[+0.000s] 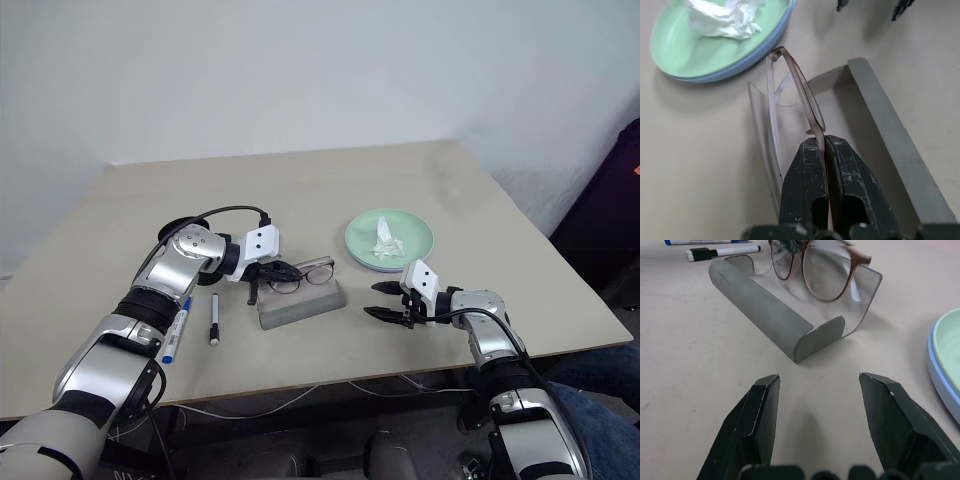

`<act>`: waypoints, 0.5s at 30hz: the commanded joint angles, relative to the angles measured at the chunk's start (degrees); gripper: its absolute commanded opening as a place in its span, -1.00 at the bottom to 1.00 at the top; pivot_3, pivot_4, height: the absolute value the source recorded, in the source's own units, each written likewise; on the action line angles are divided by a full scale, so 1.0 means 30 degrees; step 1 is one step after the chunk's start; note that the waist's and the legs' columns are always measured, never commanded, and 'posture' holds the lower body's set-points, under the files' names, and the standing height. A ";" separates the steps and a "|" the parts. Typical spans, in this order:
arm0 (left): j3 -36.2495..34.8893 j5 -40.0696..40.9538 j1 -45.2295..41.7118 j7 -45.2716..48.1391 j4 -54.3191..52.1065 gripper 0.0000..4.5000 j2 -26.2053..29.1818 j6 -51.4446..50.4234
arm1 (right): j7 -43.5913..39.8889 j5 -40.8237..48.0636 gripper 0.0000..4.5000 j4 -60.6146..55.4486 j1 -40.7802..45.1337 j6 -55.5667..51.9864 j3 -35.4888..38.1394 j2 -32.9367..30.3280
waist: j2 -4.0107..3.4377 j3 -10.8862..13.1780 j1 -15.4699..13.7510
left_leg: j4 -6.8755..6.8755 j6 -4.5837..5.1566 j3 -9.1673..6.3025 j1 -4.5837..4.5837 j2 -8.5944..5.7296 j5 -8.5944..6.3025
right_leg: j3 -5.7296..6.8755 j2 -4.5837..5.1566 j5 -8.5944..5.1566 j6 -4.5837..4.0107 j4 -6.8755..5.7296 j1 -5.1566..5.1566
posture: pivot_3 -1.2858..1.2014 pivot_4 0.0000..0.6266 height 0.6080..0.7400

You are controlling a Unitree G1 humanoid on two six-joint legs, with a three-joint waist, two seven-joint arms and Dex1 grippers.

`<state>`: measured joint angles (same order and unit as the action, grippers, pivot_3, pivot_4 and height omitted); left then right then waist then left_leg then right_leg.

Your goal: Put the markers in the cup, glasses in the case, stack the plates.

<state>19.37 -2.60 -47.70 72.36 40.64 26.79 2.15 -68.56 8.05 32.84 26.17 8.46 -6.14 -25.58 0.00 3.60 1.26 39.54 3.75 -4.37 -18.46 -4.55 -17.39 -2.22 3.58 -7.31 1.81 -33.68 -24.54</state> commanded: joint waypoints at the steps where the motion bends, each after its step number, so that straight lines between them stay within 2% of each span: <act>1: 0.0066 -0.0246 -0.0106 0.0366 0.0034 -0.99 -0.0046 0.0205 | 0.0167 0.0406 0.22 -0.0956 -0.0008 -0.0035 0.0277 -0.0067 | 0.0001 0.0000 0.0016 | 0.0000 0.0001 0.0004 0.0001 0.0003 -0.0001 | 0.0000 -0.0001 0.0000 0.0000 0.0000 -0.0001 | 0.03 -1.00 1.00; 15: -0.0327 0.0920 0.1060 0.3053 -0.1788 -0.99 0.0210 -0.3409 | 0.0342 0.0341 0.22 -0.1225 -0.0363 -0.0149 0.0189 -0.0067 | 0.0005 -0.0002 0.0036 | 0.0018 0.0012 0.0090 0.0023 0.0039 -0.0005 | -0.0025 -0.0011 0.0000 0.0000 -0.0009 -0.0001 | 0.03 -1.00 1.00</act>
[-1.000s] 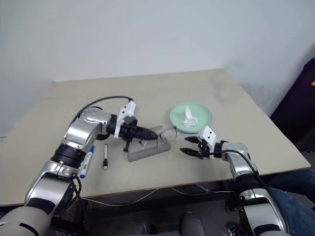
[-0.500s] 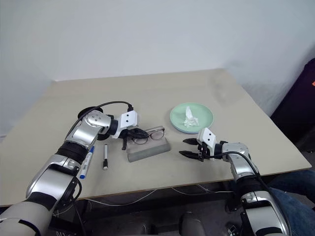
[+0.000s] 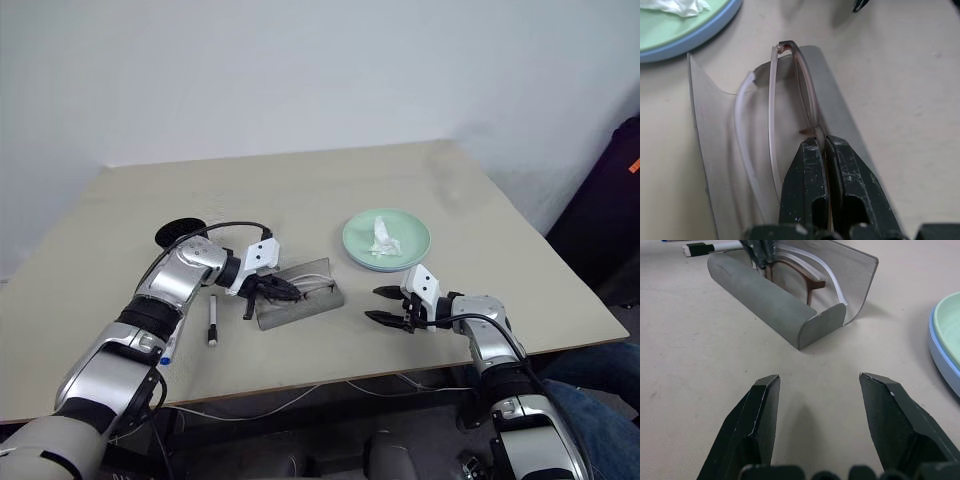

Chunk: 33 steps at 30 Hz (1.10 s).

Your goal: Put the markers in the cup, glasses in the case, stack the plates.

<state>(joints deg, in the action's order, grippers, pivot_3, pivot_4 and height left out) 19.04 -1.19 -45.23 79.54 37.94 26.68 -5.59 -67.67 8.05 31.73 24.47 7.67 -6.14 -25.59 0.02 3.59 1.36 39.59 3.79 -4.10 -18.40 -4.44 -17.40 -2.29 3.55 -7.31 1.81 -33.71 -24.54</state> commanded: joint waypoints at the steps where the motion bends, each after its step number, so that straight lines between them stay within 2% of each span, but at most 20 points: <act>1: -0.0266 0.0559 0.0318 0.0740 -0.1110 -0.99 0.0281 -0.1115 | 0.0039 0.0338 0.22 -0.0882 0.0173 0.0105 0.0176 -0.0068 | 0.0000 0.0000 0.0009 | 0.0003 0.0000 0.0003 0.0000 0.0001 0.0000 | -0.0001 -0.0001 0.0000 0.0000 -0.0002 0.0000 | 0.03 -1.00 1.00; 9: -0.0660 0.1491 0.0398 0.1028 -0.2319 -0.99 0.0334 -0.3050 | 0.0005 0.0285 0.22 -0.0895 0.0122 0.0031 0.0091 -0.0051 | 0.0001 0.0001 0.0007 | 0.0004 0.0011 0.0004 -0.0002 0.0005 -0.0009 | -0.0005 -0.0007 0.0000 0.0000 0.0003 -0.0001 | 0.03 -1.00 1.00; 16: -0.0031 0.0746 0.0841 0.0605 -0.2022 -0.99 0.0370 -0.1867 | 0.0103 0.0237 0.22 -0.0673 0.0249 0.0075 0.0025 0.0011 | 0.0001 0.0001 0.0006 | 0.0004 0.0008 0.0004 -0.0002 0.0006 -0.0014 | -0.0005 -0.0007 0.0000 0.0000 0.0005 -0.0002 | 0.03 -1.00 1.00; 19: -0.0195 0.0652 0.0741 0.0031 -0.1622 -0.72 0.0075 -0.1371 | 0.0111 0.0247 0.22 -0.0670 0.0244 0.0077 0.0018 0.0005 | 0.0001 0.0001 -0.0004 | 0.0003 0.0007 0.0005 0.0000 0.0007 -0.0015 | -0.0010 -0.0007 0.0000 -0.0001 0.0005 -0.0002 | 0.03 -1.00 1.00; 24: -0.0642 0.0847 0.0312 -0.0861 -0.1204 0.01 -0.0424 -0.0573 | 0.0092 0.0252 0.22 -0.0678 0.0203 0.0080 0.0009 -0.0031 | 0.0002 0.0002 -0.0028 | 0.0010 0.0007 0.0004 -0.0003 0.0008 -0.0015 | -0.0009 -0.0006 0.0000 0.0000 0.0005 -0.0002 | 0.03 -1.00 1.00; 33: -0.1810 0.1413 -0.0624 -0.2401 -0.1503 0.01 -0.1025 0.0021 | 0.0067 0.0253 0.22 -0.0687 0.0153 0.0074 -0.0033 -0.0038 | 0.0005 0.0003 -0.0027 | 0.0011 0.0006 0.0006 -0.0004 0.0008 -0.0016 | -0.0008 -0.0006 0.0000 0.0000 0.0007 -0.0003 | 0.03 -1.00 1.00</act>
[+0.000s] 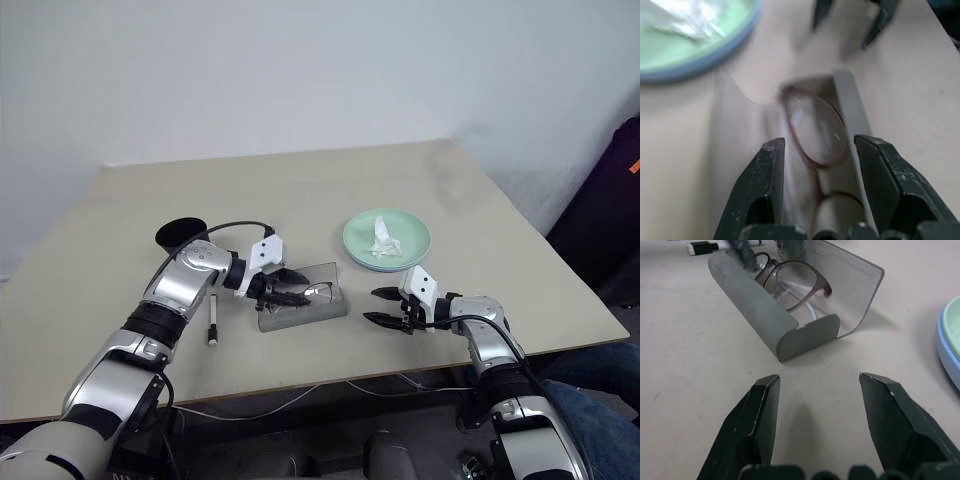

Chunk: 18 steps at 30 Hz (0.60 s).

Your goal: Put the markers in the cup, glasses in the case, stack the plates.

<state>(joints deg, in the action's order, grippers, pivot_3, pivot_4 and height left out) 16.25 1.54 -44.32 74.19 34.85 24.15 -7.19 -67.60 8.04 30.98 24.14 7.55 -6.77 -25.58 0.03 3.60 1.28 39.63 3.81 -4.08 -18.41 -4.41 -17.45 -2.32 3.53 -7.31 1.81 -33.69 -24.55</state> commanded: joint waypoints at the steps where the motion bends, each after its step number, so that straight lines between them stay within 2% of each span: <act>1: -0.1134 0.0561 -0.1170 -0.1056 -0.0324 0.01 -0.0361 0.0860 | 0.0036 0.0254 0.22 -0.0421 0.0276 0.0115 0.0161 -0.0026 | 0.0000 0.0000 0.0000 | 0.0000 0.0000 0.0001 0.0001 0.0000 0.0000 | 0.0000 0.0000 0.0000 0.0000 0.0001 0.0001 | 0.03 -1.00 1.00; 6: -0.1905 0.0053 -0.2481 -0.3798 0.1314 0.01 -0.0991 0.2539 | 0.0050 0.0233 0.22 -0.0317 0.0413 0.0143 0.0106 0.0044 | 0.0003 0.0002 -0.0006 | 0.0003 -0.0002 -0.0003 -0.0002 0.0000 0.0000 | 0.0004 0.0002 0.0001 0.0002 0.0006 0.0001 | 0.03 -1.00 1.00; 9: -0.1382 -0.1409 -0.3074 -0.5559 0.2806 -0.24 -0.0727 0.4849 | 0.0034 0.0246 0.22 -0.0357 0.0504 0.0148 0.0083 0.0041 | 0.0001 0.0001 0.0023 | 0.0002 -0.0009 0.0010 0.0005 0.0000 -0.0005 | 0.0000 0.0001 0.0003 0.0006 0.0004 0.0001 | 0.03 -1.00 1.00; 14: -0.0891 -0.2858 -0.3682 -0.7014 0.4807 -0.99 -0.0666 0.6632 | -0.0010 0.0298 0.22 -0.0519 0.0632 0.0150 0.0122 -0.0026 | 0.0002 0.0001 -0.0007 | 0.0000 -0.0014 0.0014 0.0008 0.0003 -0.0009 | 0.0002 -0.0002 0.0008 0.0013 0.0001 0.0001 | 0.03 -1.00 1.00; 18: 0.0136 -0.4354 -0.3547 -0.7201 0.6036 -0.99 -0.0452 0.7301 | 0.0031 0.0363 0.22 -0.0687 0.0698 0.0145 0.0196 -0.0054 | 0.0005 0.0000 -0.0007 | 0.0002 -0.0004 0.0021 0.0001 -0.0004 -0.0013 | 0.0000 -0.0001 0.0013 0.0022 0.0010 0.0001 | 0.03 -1.00 1.00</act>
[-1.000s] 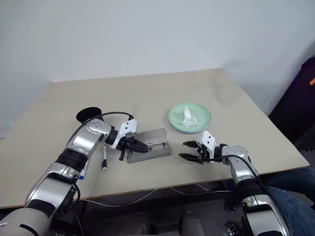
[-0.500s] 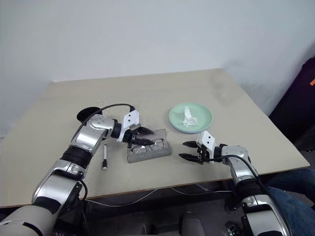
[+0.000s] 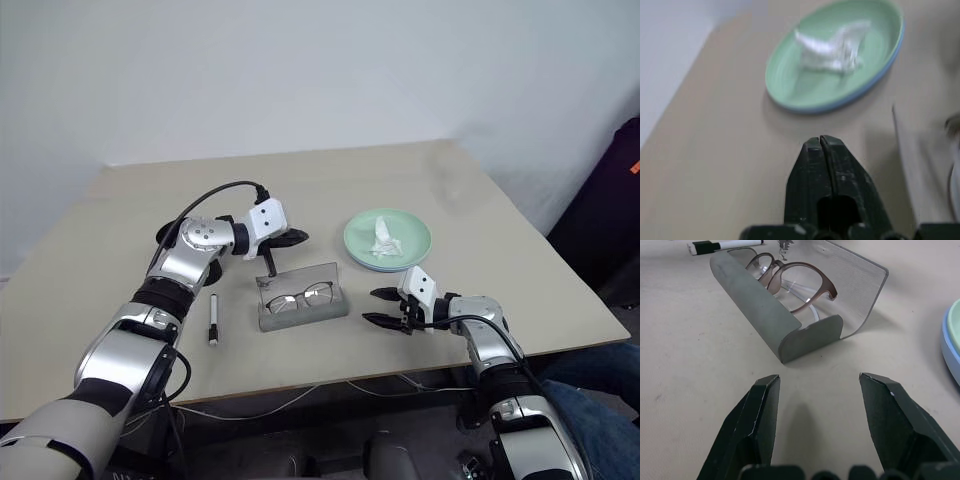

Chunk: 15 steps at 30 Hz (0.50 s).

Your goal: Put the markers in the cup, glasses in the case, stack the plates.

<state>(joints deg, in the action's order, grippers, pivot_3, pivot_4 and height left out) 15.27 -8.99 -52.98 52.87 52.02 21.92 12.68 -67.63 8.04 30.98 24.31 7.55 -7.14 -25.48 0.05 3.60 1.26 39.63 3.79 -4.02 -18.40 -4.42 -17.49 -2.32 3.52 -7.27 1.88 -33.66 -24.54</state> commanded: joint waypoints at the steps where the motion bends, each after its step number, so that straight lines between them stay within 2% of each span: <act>1: 0.0589 -0.0874 -0.0498 0.0343 0.0368 -0.99 0.0310 0.0682 | 0.0048 0.0365 0.22 -0.0706 0.0633 0.0140 0.0320 -0.0086 | 0.0001 0.0000 0.0001 | 0.0000 0.0003 0.0003 -0.0001 0.0000 -0.0002 | -0.0001 0.0000 0.0001 0.0001 0.0000 0.0000 | 0.03 -1.00 1.00; 9: 0.0489 0.0387 0.0901 0.4285 -0.1703 -0.99 0.0802 -0.0849 | 0.0114 0.0396 0.22 -0.0723 0.0588 0.0171 0.0347 -0.0050 | 0.0001 0.0000 0.0014 | 0.0000 0.0041 0.0021 -0.0004 0.0007 -0.0033 | -0.0005 0.0003 0.0001 0.0003 0.0001 -0.0010 | 0.03 -1.00 1.00; 15: -0.0252 0.2048 0.2259 0.5950 -0.5148 -0.99 0.1260 -0.3044 | 0.0116 0.0406 0.22 -0.0634 0.0644 0.0210 0.0337 0.0001 | 0.0001 0.0000 0.0024 | 0.0004 0.0041 0.0018 -0.0003 0.0011 -0.0035 | -0.0004 0.0005 0.0001 0.0002 -0.0002 -0.0011 | 0.03 -1.00 1.00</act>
<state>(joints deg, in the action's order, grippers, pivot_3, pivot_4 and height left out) 16.44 -5.47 -46.12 69.11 41.19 24.98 5.46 -67.52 8.10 30.85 24.52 7.58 -7.15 -25.48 0.05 3.60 1.33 39.64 3.91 -3.96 -18.41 -4.38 -17.60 -2.33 3.54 -7.27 1.89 -33.66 -24.58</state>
